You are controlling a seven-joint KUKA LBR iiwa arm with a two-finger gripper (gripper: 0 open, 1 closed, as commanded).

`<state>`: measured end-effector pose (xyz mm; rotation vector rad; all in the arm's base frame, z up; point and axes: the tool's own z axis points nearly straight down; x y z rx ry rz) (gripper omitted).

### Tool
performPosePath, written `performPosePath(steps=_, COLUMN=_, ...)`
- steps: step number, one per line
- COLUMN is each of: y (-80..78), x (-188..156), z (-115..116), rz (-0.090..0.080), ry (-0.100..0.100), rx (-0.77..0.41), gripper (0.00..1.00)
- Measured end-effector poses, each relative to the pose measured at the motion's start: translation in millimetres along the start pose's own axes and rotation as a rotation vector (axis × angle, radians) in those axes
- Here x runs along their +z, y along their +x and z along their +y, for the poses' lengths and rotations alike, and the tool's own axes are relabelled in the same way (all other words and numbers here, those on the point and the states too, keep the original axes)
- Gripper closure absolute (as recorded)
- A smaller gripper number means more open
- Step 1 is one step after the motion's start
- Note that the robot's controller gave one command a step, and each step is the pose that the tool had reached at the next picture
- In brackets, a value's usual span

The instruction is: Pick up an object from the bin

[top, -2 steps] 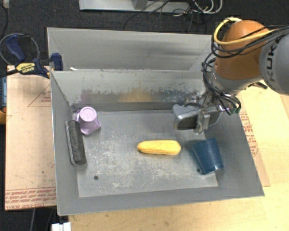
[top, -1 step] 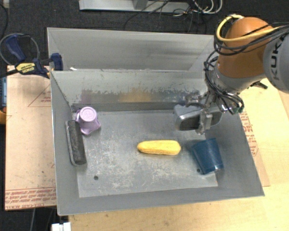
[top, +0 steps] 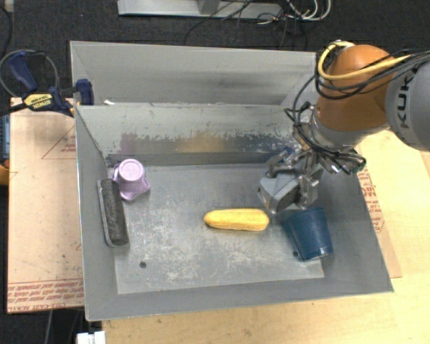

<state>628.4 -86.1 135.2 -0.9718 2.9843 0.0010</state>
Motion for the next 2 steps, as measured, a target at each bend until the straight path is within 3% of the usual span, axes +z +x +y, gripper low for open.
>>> performPosePath(steps=1, y=-3.4, x=-65, z=4, rz=0.000, ry=-0.003, rx=0.011, gripper=1.00)
performPosePath(steps=2, y=-4.4, x=-89, z=4, rz=-0.006, ry=0.004, rx=0.163, gripper=1.00)
